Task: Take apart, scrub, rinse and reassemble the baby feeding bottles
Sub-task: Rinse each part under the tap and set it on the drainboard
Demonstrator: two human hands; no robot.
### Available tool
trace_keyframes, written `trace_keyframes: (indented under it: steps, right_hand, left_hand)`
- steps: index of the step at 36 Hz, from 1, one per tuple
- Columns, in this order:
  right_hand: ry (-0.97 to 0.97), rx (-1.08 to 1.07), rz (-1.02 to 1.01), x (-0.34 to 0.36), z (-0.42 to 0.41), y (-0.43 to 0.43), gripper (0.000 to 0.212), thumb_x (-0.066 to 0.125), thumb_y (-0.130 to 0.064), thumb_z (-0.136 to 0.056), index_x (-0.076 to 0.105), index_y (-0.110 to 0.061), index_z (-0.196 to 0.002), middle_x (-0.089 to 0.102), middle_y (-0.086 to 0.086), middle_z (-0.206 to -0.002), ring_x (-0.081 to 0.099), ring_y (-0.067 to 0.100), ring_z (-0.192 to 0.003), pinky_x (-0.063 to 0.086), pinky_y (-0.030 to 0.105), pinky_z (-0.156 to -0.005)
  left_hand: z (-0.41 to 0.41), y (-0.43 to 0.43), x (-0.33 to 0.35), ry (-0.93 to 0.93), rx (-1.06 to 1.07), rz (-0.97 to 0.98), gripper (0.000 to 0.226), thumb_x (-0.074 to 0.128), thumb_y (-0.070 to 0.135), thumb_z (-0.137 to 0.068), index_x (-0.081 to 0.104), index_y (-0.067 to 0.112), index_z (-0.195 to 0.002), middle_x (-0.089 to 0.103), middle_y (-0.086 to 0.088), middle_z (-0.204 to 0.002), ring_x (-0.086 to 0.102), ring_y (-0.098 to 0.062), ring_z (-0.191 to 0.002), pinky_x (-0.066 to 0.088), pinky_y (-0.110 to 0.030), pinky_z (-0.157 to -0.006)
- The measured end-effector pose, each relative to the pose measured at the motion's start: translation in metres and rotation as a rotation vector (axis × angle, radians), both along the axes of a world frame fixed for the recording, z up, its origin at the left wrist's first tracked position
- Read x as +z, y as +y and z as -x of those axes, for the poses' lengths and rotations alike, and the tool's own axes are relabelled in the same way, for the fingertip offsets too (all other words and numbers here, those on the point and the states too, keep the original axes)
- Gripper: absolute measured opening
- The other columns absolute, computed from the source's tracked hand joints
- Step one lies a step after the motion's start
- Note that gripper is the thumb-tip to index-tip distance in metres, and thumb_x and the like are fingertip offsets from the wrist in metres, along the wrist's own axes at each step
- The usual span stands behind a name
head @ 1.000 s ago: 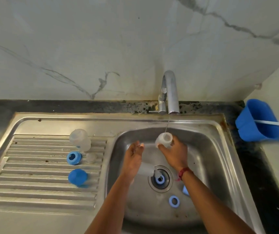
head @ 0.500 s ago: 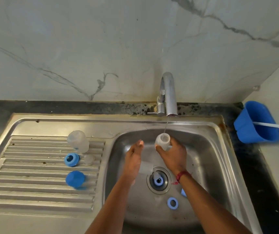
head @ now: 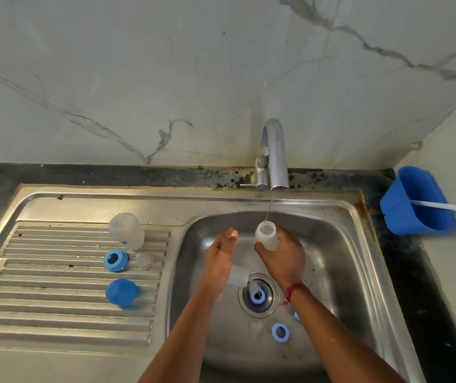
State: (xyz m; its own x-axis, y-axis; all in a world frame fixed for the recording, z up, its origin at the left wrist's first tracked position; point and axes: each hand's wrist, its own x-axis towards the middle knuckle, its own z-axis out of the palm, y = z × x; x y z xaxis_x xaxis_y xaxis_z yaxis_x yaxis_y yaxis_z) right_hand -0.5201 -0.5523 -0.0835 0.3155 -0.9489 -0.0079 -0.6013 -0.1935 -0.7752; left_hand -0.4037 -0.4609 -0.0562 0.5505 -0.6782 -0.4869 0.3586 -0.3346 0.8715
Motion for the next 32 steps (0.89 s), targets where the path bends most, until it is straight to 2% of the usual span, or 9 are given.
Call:
trace_keyframes:
  steps: [4, 9, 12, 16, 18, 21, 24, 28, 32]
  right_hand:
    - [0.018, 0.024, -0.008, 0.003, -0.003, 0.003, 0.042, 0.082, -0.032, -0.069, 0.065, -0.024, -0.107, 0.056, -0.012, -0.095, 0.057, 0.010, -0.089, 0.040, 0.020, -0.070]
    - [-0.009, -0.044, -0.011, 0.002, -0.001, -0.003, 0.056, 0.083, -0.027, -0.069, 0.060, -0.020, -0.119, 0.052, -0.003, -0.112, 0.056, 0.015, -0.094, 0.041, 0.023, -0.077]
    - [0.015, 0.042, -0.092, 0.004, -0.001, -0.006, 0.054, 0.082, -0.026, -0.071, 0.058, -0.020, -0.119, 0.047, -0.004, -0.113, 0.055, 0.018, -0.100, 0.040, 0.024, -0.078]
    - [-0.107, -0.056, -0.095, 0.005, -0.003, -0.010, 0.052, 0.084, -0.025, -0.073, 0.059, -0.019, -0.117, 0.051, -0.003, -0.112, 0.054, 0.011, -0.091, 0.039, 0.014, -0.071]
    - [-0.083, -0.071, -0.176, 0.003, -0.003, -0.012, 0.047, 0.084, -0.026, -0.071, 0.062, -0.020, -0.112, 0.060, -0.003, -0.108, 0.059, 0.013, -0.089, 0.045, 0.019, -0.071]
    - [-0.095, 0.082, -0.225, -0.004, -0.003, -0.008, 0.045, 0.086, -0.029, -0.068, 0.067, -0.029, -0.109, 0.069, -0.009, -0.102, 0.066, 0.009, -0.092, 0.054, 0.025, -0.077]
    - [-0.176, -0.012, -0.216, -0.002, -0.004, -0.010, 0.046, 0.086, -0.030, -0.070, 0.067, -0.024, -0.113, 0.070, -0.007, -0.102, 0.067, 0.009, -0.092, 0.055, 0.026, -0.080]
    - [-0.125, 0.071, -0.278, 0.003, -0.005, -0.011, 0.041, 0.083, -0.028, -0.074, 0.069, -0.025, -0.112, 0.072, -0.006, -0.099, 0.068, 0.011, -0.091, 0.057, 0.029, -0.079]
    - [-0.008, 0.022, -0.310, 0.010, -0.007, -0.017, 0.036, 0.073, -0.040, -0.082, 0.065, -0.022, -0.112, 0.068, -0.004, -0.100, 0.062, 0.014, -0.087, 0.047, 0.026, -0.067]
  left_hand:
    - [0.003, 0.002, 0.002, -0.024, -0.009, 0.007, 0.016, 0.058, 0.053, -0.090, 0.062, 0.041, -0.080, 0.062, 0.028, -0.076, 0.054, 0.007, -0.085, 0.041, -0.026, -0.084]
    - [0.003, 0.003, -0.001, -0.022, 0.013, -0.002, 0.014, 0.058, 0.044, -0.096, 0.062, 0.040, -0.083, 0.063, 0.026, -0.083, 0.054, 0.008, -0.088, 0.040, -0.031, -0.091]
    - [0.002, 0.004, -0.003, -0.010, 0.024, -0.009, 0.014, 0.059, 0.045, -0.095, 0.063, 0.041, -0.082, 0.064, 0.029, -0.080, 0.055, 0.007, -0.089, 0.040, -0.031, -0.091]
    - [0.002, 0.004, -0.003, -0.021, 0.016, -0.007, 0.013, 0.060, 0.046, -0.094, 0.064, 0.041, -0.083, 0.064, 0.029, -0.080, 0.055, 0.007, -0.089, 0.040, -0.033, -0.093]
    - [0.003, 0.003, -0.003, -0.011, 0.022, -0.010, 0.009, 0.061, 0.045, -0.094, 0.064, 0.040, -0.088, 0.065, 0.027, -0.087, 0.056, 0.007, -0.093, 0.041, -0.033, -0.095]
    - [0.003, 0.004, -0.002, -0.009, 0.022, -0.013, 0.006, 0.060, 0.044, -0.095, 0.064, 0.040, -0.095, 0.064, 0.023, -0.099, 0.055, 0.006, -0.099, 0.042, -0.035, -0.097]
    - [0.003, 0.004, -0.001, -0.012, 0.017, 0.001, 0.008, 0.060, 0.043, -0.095, 0.063, 0.039, -0.090, 0.064, 0.023, -0.091, 0.055, 0.005, -0.093, 0.043, -0.034, -0.094]
    - [0.004, 0.005, -0.002, -0.030, 0.020, 0.009, 0.009, 0.060, 0.041, -0.096, 0.063, 0.038, -0.089, 0.066, 0.026, -0.082, 0.056, 0.005, -0.089, 0.044, -0.031, -0.088]
    - [0.000, 0.004, -0.002, -0.045, 0.001, -0.002, 0.007, 0.058, 0.045, -0.096, 0.060, 0.038, -0.098, 0.060, 0.021, -0.103, 0.054, 0.003, -0.098, 0.044, -0.035, -0.098]
